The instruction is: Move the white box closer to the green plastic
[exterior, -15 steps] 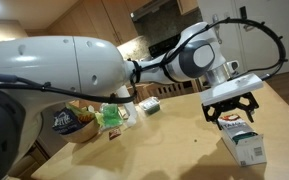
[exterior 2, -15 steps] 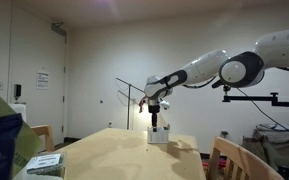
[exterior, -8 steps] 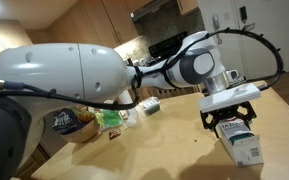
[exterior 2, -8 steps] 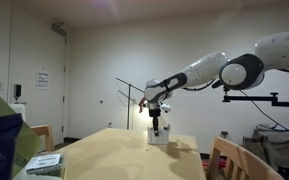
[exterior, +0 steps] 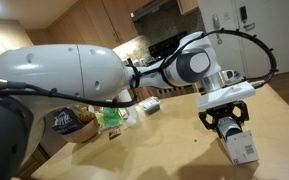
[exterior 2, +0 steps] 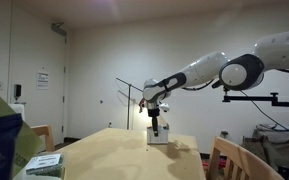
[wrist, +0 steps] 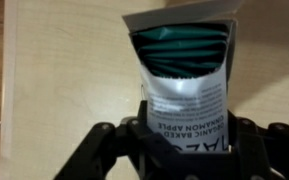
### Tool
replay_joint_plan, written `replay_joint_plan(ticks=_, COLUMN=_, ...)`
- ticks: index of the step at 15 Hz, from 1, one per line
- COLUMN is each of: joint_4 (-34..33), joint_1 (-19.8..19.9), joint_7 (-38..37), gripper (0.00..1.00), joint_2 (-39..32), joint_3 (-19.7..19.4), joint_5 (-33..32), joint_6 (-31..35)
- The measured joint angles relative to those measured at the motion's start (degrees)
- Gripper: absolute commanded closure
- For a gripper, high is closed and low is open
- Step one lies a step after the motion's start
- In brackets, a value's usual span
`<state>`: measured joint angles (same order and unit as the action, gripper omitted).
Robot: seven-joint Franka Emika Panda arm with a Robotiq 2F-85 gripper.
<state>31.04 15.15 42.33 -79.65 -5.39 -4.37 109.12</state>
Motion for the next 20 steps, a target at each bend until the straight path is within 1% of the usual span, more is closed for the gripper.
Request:
replay_joint_plan(ticks=1, joint_4=-0.4, joint_1=-0.4, joint_7=0.0, gripper=0.63, joint_2=0.0, joint_3=-0.2, joint_5=-0.2, joint_6=0.0)
replay_joint_plan(ticks=3, joint_4=-1.4, joint_1=-1.4, joint_7=0.0, gripper=0.73, joint_2=0.0, joint_3=-0.7, joint_5=-1.3, joint_6=0.1)
replay_joint_plan(ticks=6, joint_4=-4.2, joint_1=-3.3, joint_7=0.0, gripper=0.78, joint_2=0.0, joint_3=-0.9, joint_5=-3.2, joint_6=-0.7)
replay_joint_plan(ticks=8, joint_4=-6.5, joint_1=-4.7, joint_7=0.9, gripper=0.79, joint_2=0.0, joint_3=-0.8, joint_5=-3.8, joint_6=-2.2)
replay_joint_plan(ticks=9, joint_4=-7.1, joint_1=-5.4, joint_7=2.4, gripper=0.79, joint_2=0.2, joint_3=-0.5, joint_5=-3.8, joint_6=-2.5)
replay_joint_plan(ticks=13, joint_4=-7.1, joint_1=-7.3, joint_7=12.3, gripper=0.79, joint_2=0.8, joint_3=2.6, joint_5=-3.5, joint_6=-2.8)
replay_joint_plan(ticks=15, joint_4=-7.1, joint_1=-8.5, joint_7=15.5, gripper=0.79, joint_2=0.7, joint_3=2.9, joint_5=-3.7, joint_6=-3.0)
replay_joint_plan(ticks=17, joint_4=-7.1, joint_1=-10.0, joint_7=17.3, gripper=0.79, joint_2=0.6, joint_3=2.8, joint_5=-4.3, joint_6=-3.0)
replay_joint_plan(ticks=20, joint_4=-7.1, joint_1=-13.1, joint_7=17.4, gripper=0.79, joint_2=-0.1, joint_3=2.2, joint_5=-6.8, joint_6=-3.0)
